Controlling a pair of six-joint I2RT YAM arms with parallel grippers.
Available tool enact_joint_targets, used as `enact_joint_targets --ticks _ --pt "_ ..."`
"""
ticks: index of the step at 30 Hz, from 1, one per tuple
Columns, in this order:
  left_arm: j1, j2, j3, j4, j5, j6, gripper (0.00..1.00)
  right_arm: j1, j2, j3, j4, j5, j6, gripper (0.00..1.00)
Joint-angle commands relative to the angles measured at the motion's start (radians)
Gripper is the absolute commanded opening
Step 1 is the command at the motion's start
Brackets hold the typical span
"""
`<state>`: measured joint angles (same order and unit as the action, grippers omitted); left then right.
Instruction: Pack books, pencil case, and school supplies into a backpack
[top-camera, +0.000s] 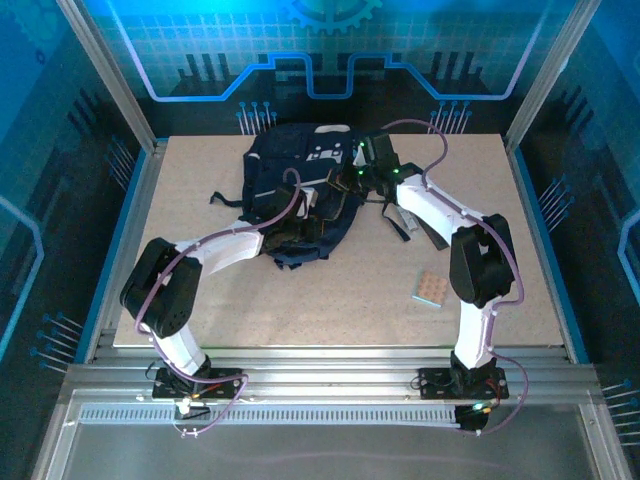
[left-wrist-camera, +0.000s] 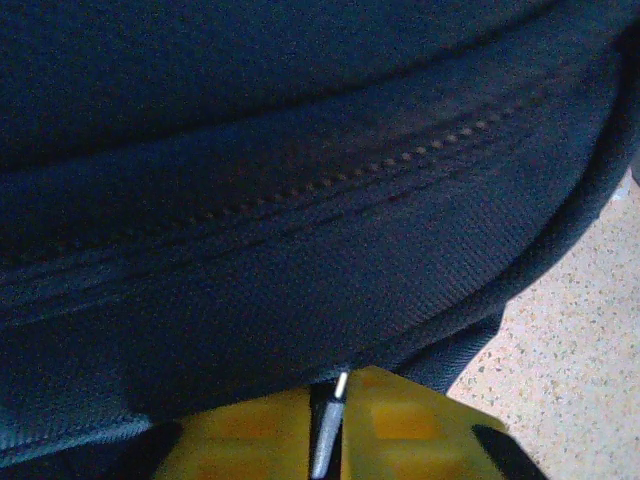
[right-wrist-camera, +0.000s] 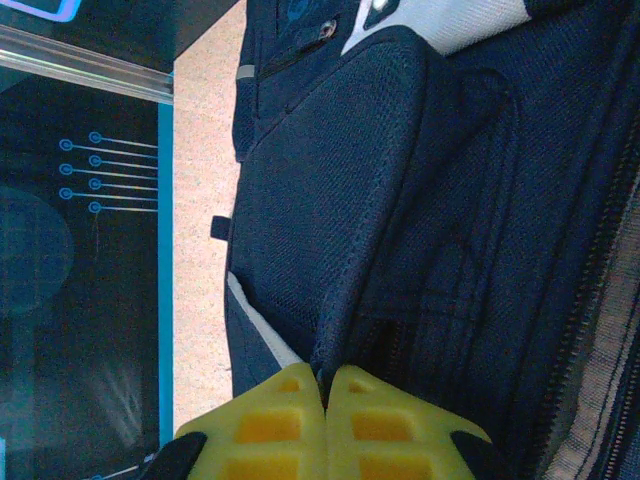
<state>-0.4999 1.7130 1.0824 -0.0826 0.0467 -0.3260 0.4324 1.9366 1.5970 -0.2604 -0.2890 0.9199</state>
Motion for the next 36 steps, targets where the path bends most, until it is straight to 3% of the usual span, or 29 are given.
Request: enact_joint_targets --ticks 1,4,12,14,18,26,32,36 --pt "0.052 -0.051 0.052 -0.006 -0.020 0.035 0.28 0.009 -0.047 0.014 0.032 -0.059 -0.026 0.00" --pt "0.078 -0.053 0.058 -0.022 0.018 0.044 0.35 0.009 -0.047 0.014 0.031 -0.062 -0.030 0.00" --pt "0.105 -0.028 0.084 -0.008 0.086 0.050 0.06 0.012 -0.047 0.017 0.034 -0.070 -0.039 0.00" --pt "0.105 -0.025 0.090 -0.014 0.087 0.051 0.03 0.011 -0.047 0.018 0.029 -0.069 -0.045 0.00" --pt "0.105 -0.037 0.119 -0.082 0.072 0.082 0.00 0.010 -0.048 0.023 0.013 -0.058 -0.062 0.00" --pt "0.105 -0.008 0.270 -0.443 -0.025 0.221 0.00 0.006 -0.037 0.047 -0.030 -0.019 -0.112 0.00" --pt "0.107 0.005 0.261 -0.500 -0.061 0.282 0.00 0.000 -0.036 0.052 -0.037 -0.007 -0.125 0.00" --pt "0.115 0.012 0.268 -0.520 -0.010 0.306 0.00 0.000 -0.037 0.068 -0.059 0.009 -0.149 0.00"
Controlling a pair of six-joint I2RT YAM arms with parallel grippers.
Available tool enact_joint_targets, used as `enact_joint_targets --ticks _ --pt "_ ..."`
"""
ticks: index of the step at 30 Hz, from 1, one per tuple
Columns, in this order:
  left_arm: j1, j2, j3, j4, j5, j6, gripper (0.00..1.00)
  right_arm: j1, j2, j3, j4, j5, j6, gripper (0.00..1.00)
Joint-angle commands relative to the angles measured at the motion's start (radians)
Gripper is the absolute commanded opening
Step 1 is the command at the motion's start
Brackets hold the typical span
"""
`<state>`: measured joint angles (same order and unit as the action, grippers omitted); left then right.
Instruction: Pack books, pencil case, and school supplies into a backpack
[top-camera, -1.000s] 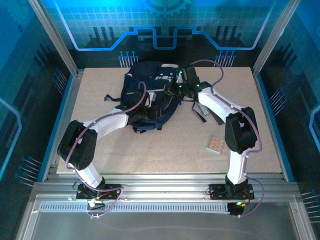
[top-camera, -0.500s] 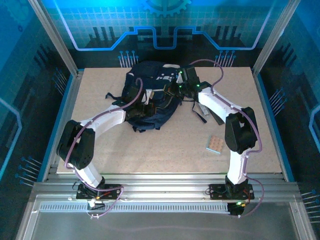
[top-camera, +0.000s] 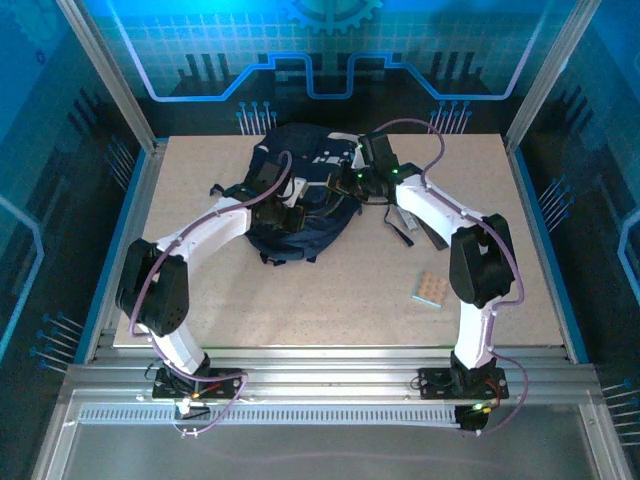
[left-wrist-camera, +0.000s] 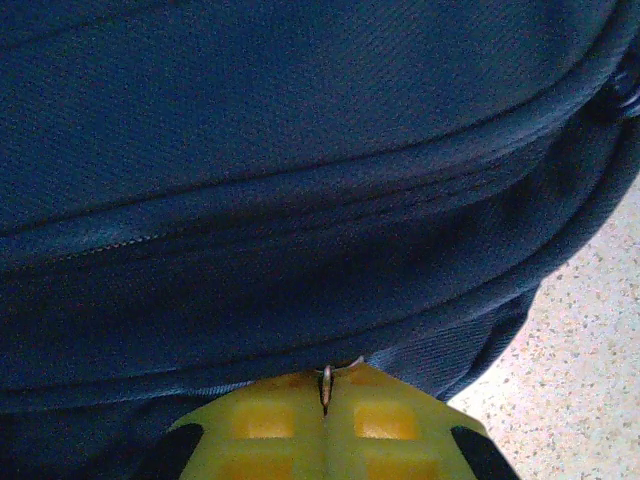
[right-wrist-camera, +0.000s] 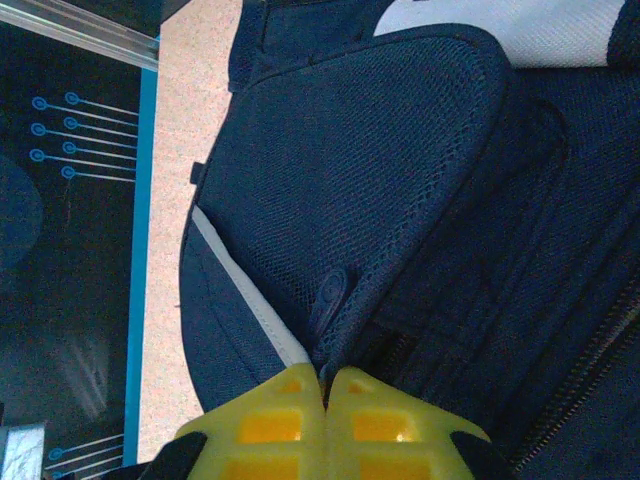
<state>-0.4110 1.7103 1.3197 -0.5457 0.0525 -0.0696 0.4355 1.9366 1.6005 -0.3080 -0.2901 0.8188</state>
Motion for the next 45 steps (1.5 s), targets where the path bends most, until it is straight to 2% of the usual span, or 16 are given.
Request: enact_joint_targets --ticks 1,3,7,9,12,16,20,21,25,26,30,33,37,42,44,45 --pt "0.027 0.017 0.042 -0.074 -0.019 0.057 0.00 -0.004 -0.039 0.065 -0.015 0.016 -0.054 0.00" --pt "0.031 0.018 0.055 -0.099 -0.068 0.064 0.00 -0.004 -0.043 0.065 -0.021 0.025 -0.067 0.00" --pt "0.080 0.034 0.053 -0.130 -0.251 0.063 0.00 -0.012 -0.051 0.060 -0.030 0.041 -0.085 0.00" --pt "0.125 0.038 0.055 -0.155 -0.265 0.018 0.00 -0.025 -0.053 0.051 -0.021 0.039 -0.082 0.00" --pt "0.132 0.000 0.041 -0.168 -0.213 -0.015 0.00 -0.041 -0.040 0.054 -0.019 0.053 -0.085 0.00" --pt "0.031 -0.073 0.016 -0.160 -0.137 -0.029 0.00 -0.052 0.001 0.098 -0.032 0.024 -0.089 0.00" --pt "-0.017 -0.114 -0.001 -0.110 -0.031 -0.144 0.00 -0.045 -0.033 0.048 -0.023 0.016 -0.081 0.02" --pt "-0.021 -0.120 -0.005 -0.092 -0.003 -0.174 0.00 -0.044 -0.050 0.010 -0.010 0.009 -0.071 0.10" --pt "-0.059 -0.132 -0.009 -0.004 0.064 -0.285 0.00 -0.052 -0.147 -0.153 0.025 -0.034 -0.031 0.52" --pt "-0.072 -0.131 -0.004 0.012 0.072 -0.302 0.00 -0.056 -0.169 -0.187 0.030 -0.049 -0.022 0.59" --pt "-0.130 -0.095 0.030 0.047 0.057 -0.332 0.00 -0.075 -0.263 -0.316 0.039 -0.104 0.017 0.76" --pt "-0.154 -0.062 0.042 0.070 0.060 -0.361 0.00 -0.075 -0.315 -0.383 0.024 -0.099 0.051 0.82" --pt "-0.191 -0.048 0.025 0.118 0.069 -0.409 0.00 -0.067 -0.324 -0.470 0.122 -0.121 0.161 0.83" --pt "-0.240 -0.068 0.007 0.160 0.060 -0.435 0.00 -0.047 -0.223 -0.499 0.256 -0.140 0.277 0.80" --pt "-0.252 -0.079 -0.001 0.175 0.060 -0.437 0.00 -0.038 -0.185 -0.501 0.287 -0.113 0.295 0.67" --pt "-0.258 -0.083 -0.009 0.183 0.061 -0.439 0.00 -0.036 -0.167 -0.506 0.328 -0.118 0.316 0.47"
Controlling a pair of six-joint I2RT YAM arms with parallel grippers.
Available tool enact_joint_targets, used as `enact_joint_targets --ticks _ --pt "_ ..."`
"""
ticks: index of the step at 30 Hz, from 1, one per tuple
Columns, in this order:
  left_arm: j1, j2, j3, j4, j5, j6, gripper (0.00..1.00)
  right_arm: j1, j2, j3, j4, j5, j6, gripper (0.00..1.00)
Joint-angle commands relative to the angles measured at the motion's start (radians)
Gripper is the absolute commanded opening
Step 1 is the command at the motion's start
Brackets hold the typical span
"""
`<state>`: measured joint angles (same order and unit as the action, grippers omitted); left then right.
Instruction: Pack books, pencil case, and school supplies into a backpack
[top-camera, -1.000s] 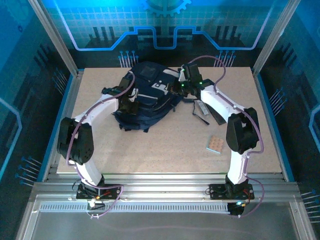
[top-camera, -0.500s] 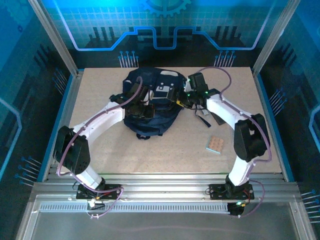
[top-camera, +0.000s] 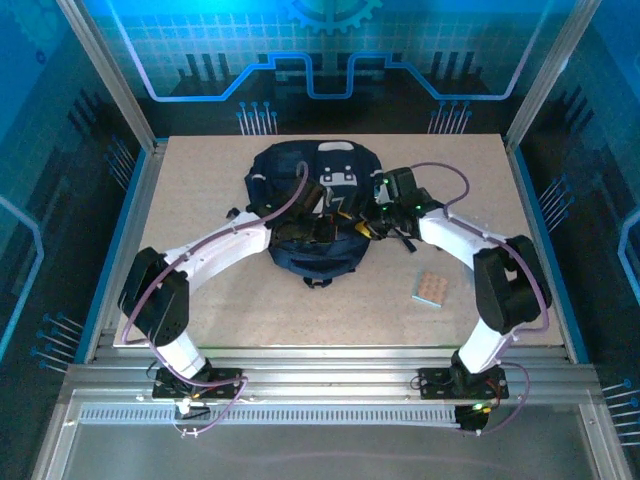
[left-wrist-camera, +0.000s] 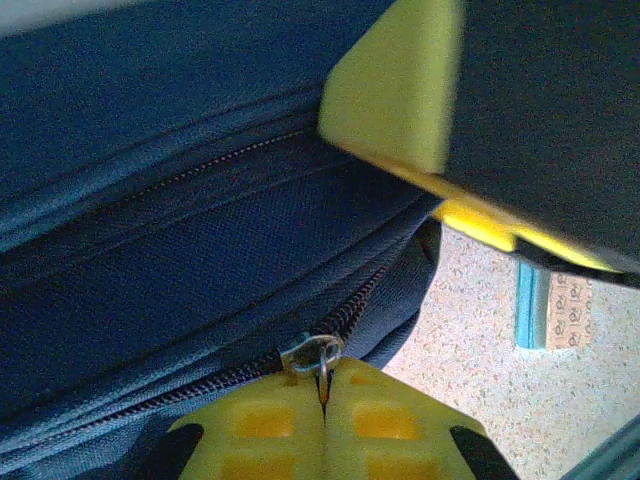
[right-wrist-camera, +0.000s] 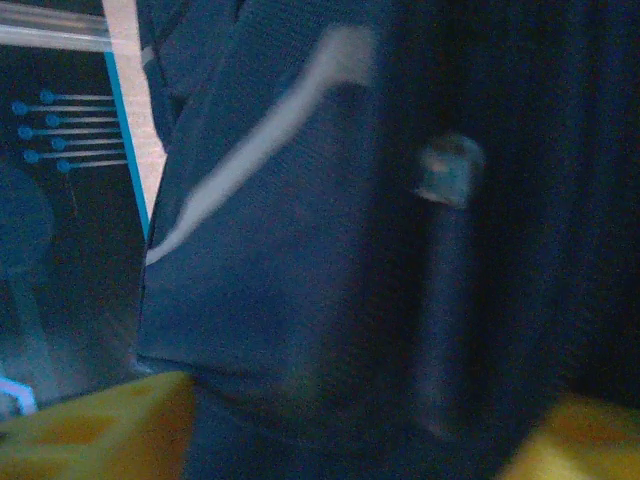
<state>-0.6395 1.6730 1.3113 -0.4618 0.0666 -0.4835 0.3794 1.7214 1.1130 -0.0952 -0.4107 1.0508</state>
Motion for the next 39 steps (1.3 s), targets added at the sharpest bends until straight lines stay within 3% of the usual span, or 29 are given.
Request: enact_joint_targets --ticks 1,3,10,14,18,21,29,32,34,37,38,39 --pt "-0.031 -0.048 -0.008 0.103 0.048 -0.028 0.00 0.021 0.065 -0.029 0.168 -0.009 0.110 0.27" --pt "-0.029 -0.051 -0.028 0.104 0.034 -0.025 0.00 0.020 0.084 -0.028 0.212 -0.013 0.119 0.00" --pt "0.077 -0.080 -0.116 -0.064 -0.030 0.087 0.00 0.004 0.027 0.029 0.044 0.097 -0.074 0.00" --pt "0.128 -0.121 -0.161 -0.169 -0.034 0.128 0.00 -0.031 0.022 0.051 0.026 0.100 -0.111 0.00" --pt "0.131 -0.143 -0.208 -0.164 -0.007 0.104 0.00 -0.038 0.040 0.091 0.020 0.086 -0.111 0.00" --pt "0.150 -0.149 -0.236 -0.148 -0.056 0.097 0.00 -0.041 0.035 0.102 0.015 0.076 -0.111 0.00" --pt "0.355 -0.271 -0.325 -0.137 -0.212 0.095 0.00 -0.094 0.015 0.139 -0.034 0.095 -0.165 0.00" --pt "0.357 -0.308 -0.304 -0.157 -0.245 0.123 0.00 -0.093 0.053 0.203 -0.041 0.080 -0.185 0.00" --pt "0.347 -0.315 -0.297 -0.137 -0.157 0.112 0.00 -0.083 0.093 0.259 -0.035 0.063 -0.204 0.00" --pt "0.253 -0.300 -0.282 -0.107 -0.107 0.068 0.00 -0.062 0.156 0.357 -0.077 0.029 -0.230 0.00" --pt "0.208 -0.286 -0.270 -0.089 -0.101 0.045 0.00 -0.051 0.173 0.391 -0.114 0.028 -0.244 0.05" --pt "0.164 -0.270 -0.259 -0.066 -0.094 0.020 0.00 -0.043 0.180 0.415 -0.144 0.030 -0.256 0.19"
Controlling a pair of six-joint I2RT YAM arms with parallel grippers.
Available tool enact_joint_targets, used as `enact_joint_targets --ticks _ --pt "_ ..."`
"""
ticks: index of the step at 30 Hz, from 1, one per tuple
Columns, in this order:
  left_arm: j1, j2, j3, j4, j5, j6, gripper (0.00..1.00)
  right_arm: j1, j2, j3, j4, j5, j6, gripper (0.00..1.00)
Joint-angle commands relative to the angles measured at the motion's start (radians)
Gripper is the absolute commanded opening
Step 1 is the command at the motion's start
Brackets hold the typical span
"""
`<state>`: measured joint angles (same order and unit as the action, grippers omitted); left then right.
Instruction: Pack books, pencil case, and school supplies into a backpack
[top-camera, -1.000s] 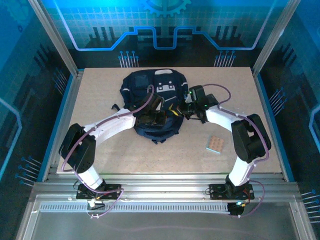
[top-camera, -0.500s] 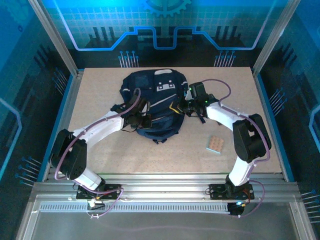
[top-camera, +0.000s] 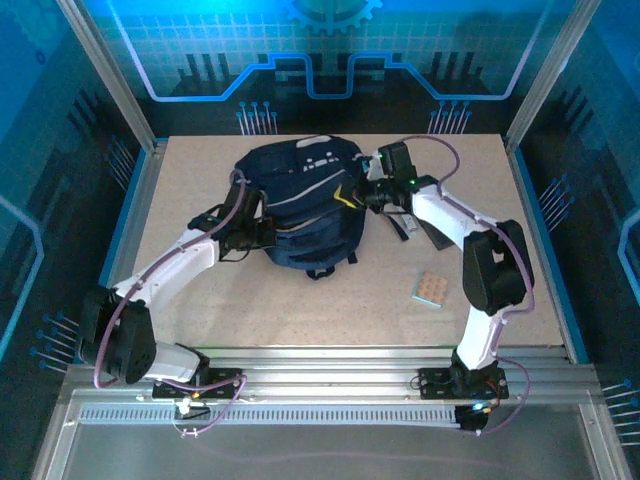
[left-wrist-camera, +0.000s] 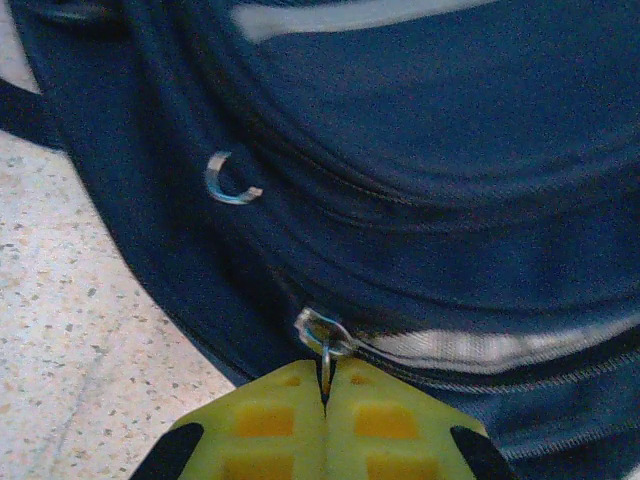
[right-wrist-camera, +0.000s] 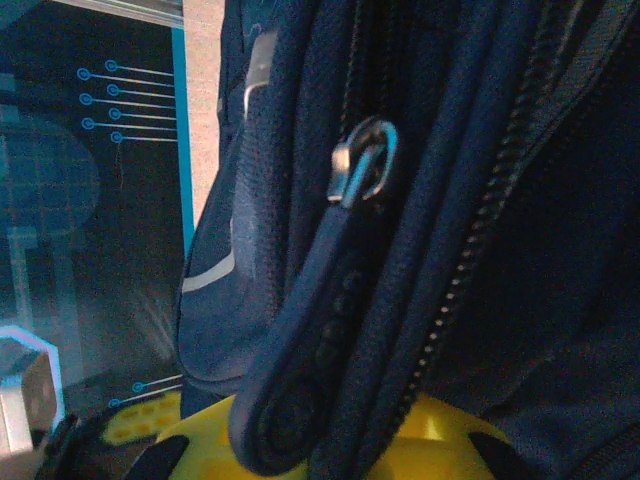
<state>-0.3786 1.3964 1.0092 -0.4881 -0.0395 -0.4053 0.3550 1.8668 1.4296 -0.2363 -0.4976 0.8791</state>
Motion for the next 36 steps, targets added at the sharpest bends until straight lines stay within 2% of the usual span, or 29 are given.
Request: enact_joint_targets --ticks 1,2,3,5,6,8,13,17,20,21,22,24,25,28,36 --pt "-0.126 0.020 0.054 -0.013 0.020 -0.085 0.00 -0.012 0.034 0.109 -0.027 0.121 -0.091 0.31" --pt "-0.155 0.040 0.061 0.035 0.043 -0.112 0.00 -0.009 0.024 0.105 -0.044 0.127 -0.094 0.47" --pt "-0.172 0.061 0.075 0.072 0.058 -0.138 0.00 -0.008 0.005 0.091 -0.058 0.137 -0.097 0.57" --pt "-0.196 0.105 0.109 0.137 0.080 -0.166 0.00 -0.011 -0.044 0.056 -0.096 0.158 -0.104 0.71" --pt "-0.205 0.134 0.138 0.154 0.083 -0.168 0.00 -0.013 -0.075 0.034 -0.122 0.172 -0.113 0.82" --pt "-0.218 0.186 0.195 0.175 0.091 -0.159 0.00 -0.014 -0.138 -0.017 -0.154 0.193 -0.122 0.94" --pt "-0.239 0.277 0.310 0.171 0.107 -0.117 0.00 0.000 -0.235 -0.154 -0.142 0.153 -0.082 0.98" --pt "-0.259 0.280 0.330 0.134 0.103 -0.081 0.00 0.036 -0.211 -0.221 -0.037 0.145 -0.003 0.95" --pt "-0.265 0.251 0.297 0.130 0.113 -0.082 0.00 0.061 -0.113 -0.184 0.020 0.123 0.038 0.86" --pt "-0.266 0.237 0.279 0.132 0.111 -0.086 0.00 0.067 -0.083 -0.172 0.052 0.122 0.048 0.76" --pt "-0.266 0.222 0.262 0.134 0.109 -0.087 0.00 0.072 -0.062 -0.163 0.068 0.129 0.054 0.57" --pt "-0.265 0.198 0.225 0.139 0.092 -0.089 0.00 0.073 -0.034 -0.144 0.086 0.142 0.054 0.03" --pt "-0.263 0.189 0.209 0.140 0.079 -0.088 0.00 0.070 -0.033 -0.146 0.090 0.151 0.059 0.00" --pt "-0.235 0.167 0.161 0.126 0.009 -0.086 0.00 0.055 -0.065 -0.178 0.115 0.168 0.063 0.00" --pt "0.060 0.116 -0.014 0.083 -0.132 -0.014 0.00 0.045 -0.118 -0.193 0.077 0.182 0.031 0.00"
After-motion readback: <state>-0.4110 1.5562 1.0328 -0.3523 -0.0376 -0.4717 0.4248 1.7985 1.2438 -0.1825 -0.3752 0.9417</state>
